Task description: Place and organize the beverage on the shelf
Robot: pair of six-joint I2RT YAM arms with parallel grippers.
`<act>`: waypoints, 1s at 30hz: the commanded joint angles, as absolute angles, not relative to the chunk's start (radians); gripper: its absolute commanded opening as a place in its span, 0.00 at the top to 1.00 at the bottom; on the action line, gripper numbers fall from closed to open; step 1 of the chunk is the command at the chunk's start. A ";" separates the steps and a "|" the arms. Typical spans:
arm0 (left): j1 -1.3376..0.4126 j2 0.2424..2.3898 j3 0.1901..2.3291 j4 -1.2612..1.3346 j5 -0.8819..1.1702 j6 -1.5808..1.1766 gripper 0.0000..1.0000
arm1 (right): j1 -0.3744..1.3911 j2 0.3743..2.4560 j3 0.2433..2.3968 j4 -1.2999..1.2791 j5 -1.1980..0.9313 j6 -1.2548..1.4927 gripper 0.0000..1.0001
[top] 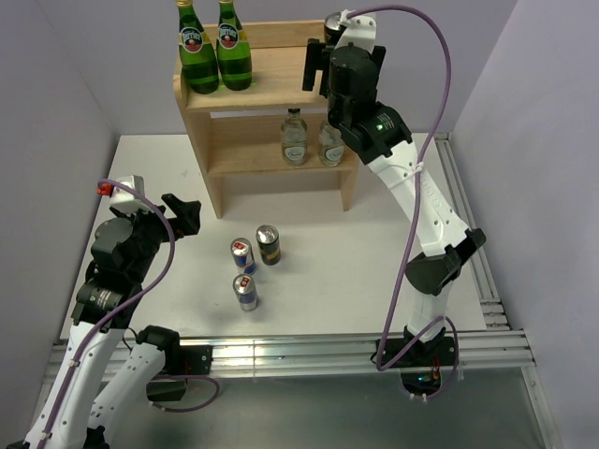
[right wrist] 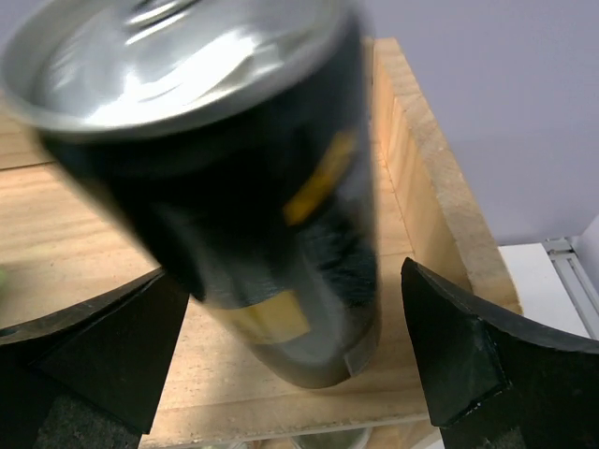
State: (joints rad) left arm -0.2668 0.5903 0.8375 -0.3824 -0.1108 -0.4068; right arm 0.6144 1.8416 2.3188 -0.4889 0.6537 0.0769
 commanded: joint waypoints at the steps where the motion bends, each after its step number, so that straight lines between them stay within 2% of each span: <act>1: -0.261 0.578 0.838 -0.359 -0.118 -0.390 0.01 | 0.609 1.802 2.299 -0.448 0.653 0.084 0.00; 12: -0.255 0.584 0.838 -0.357 -0.115 -0.391 0.01 | 0.612 1.707 2.132 -0.420 0.621 0.121 0.00; 24: -0.238 0.586 0.838 -0.356 -0.107 -0.393 0.01 | 0.676 1.491 1.873 -0.408 0.617 0.179 0.00; 27: -0.232 0.586 0.838 -0.356 -0.104 -0.393 0.01 | 0.747 1.372 1.769 -0.405 0.629 0.183 0.00; 30: -0.230 0.586 0.838 -0.354 -0.107 -0.393 0.01 | 0.885 1.225 1.508 -0.315 0.588 0.192 0.00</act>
State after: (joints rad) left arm -0.2386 0.5907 0.8375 -0.3824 -0.1101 -0.4053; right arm 0.7940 1.3594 1.6520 -0.3824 0.6170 0.1715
